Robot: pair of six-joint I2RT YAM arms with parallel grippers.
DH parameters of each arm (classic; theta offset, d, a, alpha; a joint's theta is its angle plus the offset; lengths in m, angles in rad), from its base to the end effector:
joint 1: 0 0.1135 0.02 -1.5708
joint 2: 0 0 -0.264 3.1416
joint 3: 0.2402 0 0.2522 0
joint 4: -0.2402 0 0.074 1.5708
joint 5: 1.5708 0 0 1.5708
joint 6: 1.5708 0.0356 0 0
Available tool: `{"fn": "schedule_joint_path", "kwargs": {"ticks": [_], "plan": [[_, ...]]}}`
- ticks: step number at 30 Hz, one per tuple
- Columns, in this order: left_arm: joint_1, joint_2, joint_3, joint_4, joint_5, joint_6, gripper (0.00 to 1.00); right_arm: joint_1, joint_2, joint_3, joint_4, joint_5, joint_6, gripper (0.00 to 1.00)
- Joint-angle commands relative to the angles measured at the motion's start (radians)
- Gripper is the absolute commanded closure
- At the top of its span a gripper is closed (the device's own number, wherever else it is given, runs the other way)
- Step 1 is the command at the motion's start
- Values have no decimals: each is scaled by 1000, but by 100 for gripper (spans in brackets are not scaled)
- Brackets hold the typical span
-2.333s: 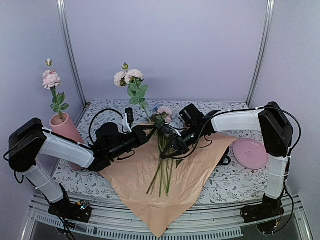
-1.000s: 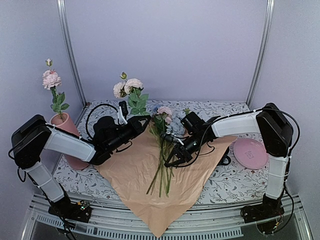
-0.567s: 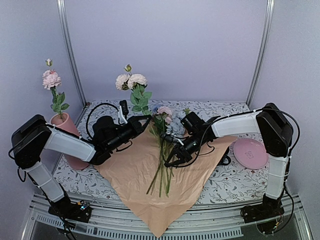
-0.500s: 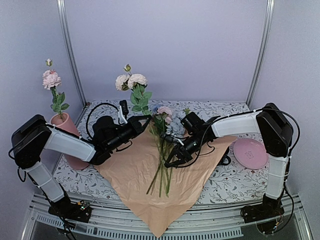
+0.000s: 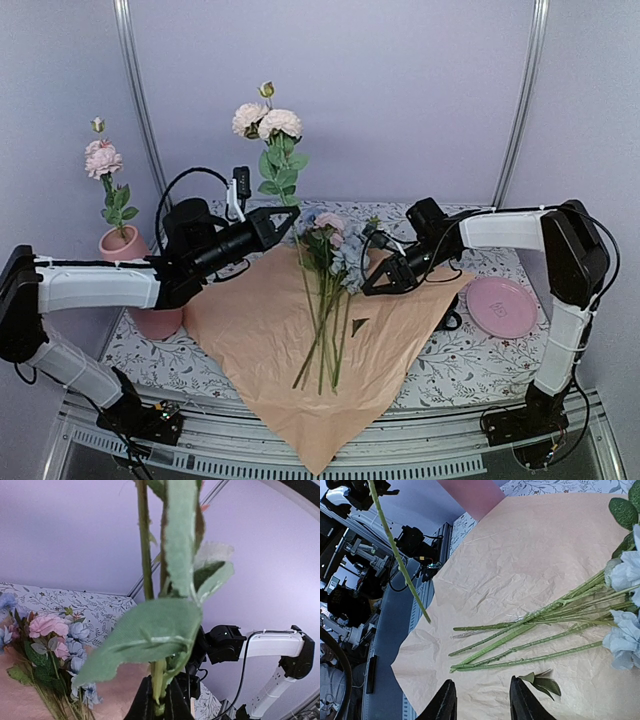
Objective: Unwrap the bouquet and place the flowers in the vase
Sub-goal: Pass from the right arm to the left, then place the fake flower in the vase.
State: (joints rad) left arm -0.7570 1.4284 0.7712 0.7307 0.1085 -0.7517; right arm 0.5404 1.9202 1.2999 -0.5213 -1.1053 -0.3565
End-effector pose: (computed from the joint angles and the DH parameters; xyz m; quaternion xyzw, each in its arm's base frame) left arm 0.2316 -0.2241 0.2807 0.0415 0.6795 -0.5279 0.5078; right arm 0.3112 0.2238 0.1862 -0.4613 0.7009 0.5274 0.1334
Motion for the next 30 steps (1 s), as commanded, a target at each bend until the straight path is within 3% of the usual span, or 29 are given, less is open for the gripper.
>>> {"fn": "schedule_joint_path", "kwargs": {"ticks": [1, 6, 14, 18, 25, 30], "plan": [[7, -114, 142, -402, -43, 218, 100, -33, -90, -69, 66, 29, -25, 61], [17, -118, 369, -758, -134, 354, 100, -37, -95, -52, 67, 63, -66, 61], [15, -73, 665, -1079, -233, 406, 100, -41, -168, -70, 65, 128, -94, 61], [14, -72, 802, -1259, -209, 424, 100, -42, -190, -73, 70, 161, -102, 60], [-3, -128, 1006, -1526, -473, 456, 100, -42, -205, -74, 70, 186, -112, 59], [-4, -146, 1130, -1665, -570, 447, 100, -42, -195, -73, 71, 196, -117, 59]]}}
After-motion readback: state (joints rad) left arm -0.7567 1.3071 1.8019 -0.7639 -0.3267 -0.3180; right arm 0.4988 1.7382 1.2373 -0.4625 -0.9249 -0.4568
